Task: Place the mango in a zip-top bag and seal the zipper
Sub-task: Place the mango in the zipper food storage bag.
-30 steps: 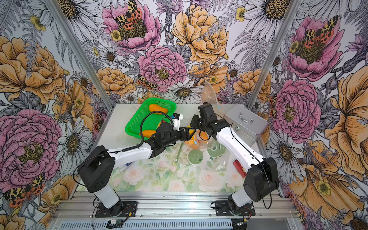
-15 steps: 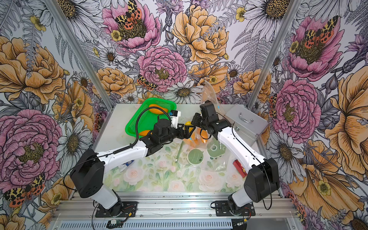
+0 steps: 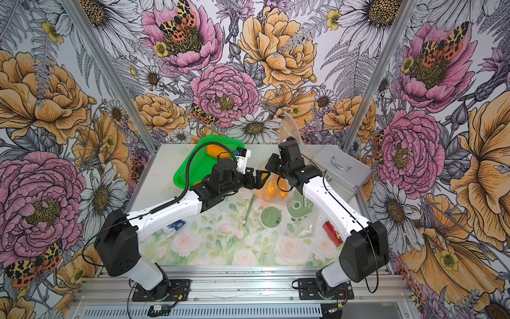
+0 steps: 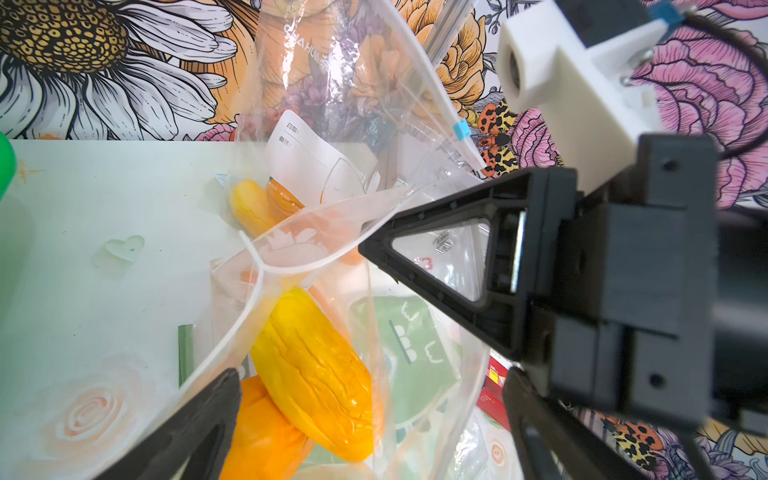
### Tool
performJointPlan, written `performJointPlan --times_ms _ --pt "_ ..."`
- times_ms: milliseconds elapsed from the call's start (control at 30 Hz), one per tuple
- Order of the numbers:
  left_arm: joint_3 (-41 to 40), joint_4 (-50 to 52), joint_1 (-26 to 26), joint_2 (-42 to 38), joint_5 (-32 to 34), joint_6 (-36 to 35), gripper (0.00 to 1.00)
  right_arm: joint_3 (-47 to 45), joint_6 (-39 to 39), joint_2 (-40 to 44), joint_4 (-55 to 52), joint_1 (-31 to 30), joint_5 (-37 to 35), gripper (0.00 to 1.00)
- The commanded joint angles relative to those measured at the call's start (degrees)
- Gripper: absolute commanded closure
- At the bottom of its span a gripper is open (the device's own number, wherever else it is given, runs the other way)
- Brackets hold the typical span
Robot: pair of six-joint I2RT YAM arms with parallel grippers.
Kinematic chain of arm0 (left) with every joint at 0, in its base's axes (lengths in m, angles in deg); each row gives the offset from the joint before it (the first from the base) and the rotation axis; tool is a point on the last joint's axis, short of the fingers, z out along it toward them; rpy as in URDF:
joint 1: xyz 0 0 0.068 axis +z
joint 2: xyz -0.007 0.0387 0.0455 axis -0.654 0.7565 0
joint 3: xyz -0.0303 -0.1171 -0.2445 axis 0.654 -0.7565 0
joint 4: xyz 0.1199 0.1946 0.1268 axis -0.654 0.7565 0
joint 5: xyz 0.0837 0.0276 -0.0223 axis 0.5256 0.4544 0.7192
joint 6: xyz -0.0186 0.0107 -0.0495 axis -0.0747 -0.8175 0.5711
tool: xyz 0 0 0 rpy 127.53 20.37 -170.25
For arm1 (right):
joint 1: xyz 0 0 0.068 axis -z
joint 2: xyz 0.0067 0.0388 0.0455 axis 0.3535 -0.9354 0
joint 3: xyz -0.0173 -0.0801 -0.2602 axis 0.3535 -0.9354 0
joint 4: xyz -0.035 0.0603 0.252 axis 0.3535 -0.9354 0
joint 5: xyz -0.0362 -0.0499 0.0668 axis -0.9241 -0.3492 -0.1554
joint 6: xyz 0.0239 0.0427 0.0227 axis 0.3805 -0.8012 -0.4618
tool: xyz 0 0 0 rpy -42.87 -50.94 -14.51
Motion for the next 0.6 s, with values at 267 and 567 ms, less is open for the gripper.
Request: performJointPlan --times_ms 267,567 --pt "9.9 -5.7 2.3 3.5 2.7 -0.1 0.01 -2.5 -0.4 0.5 -0.1 -0.5 2.9 1.0" --pt "12.5 -5.7 3.5 5.7 2.1 0.0 0.01 -2.7 0.0 0.4 -0.1 -0.5 3.8 1.0"
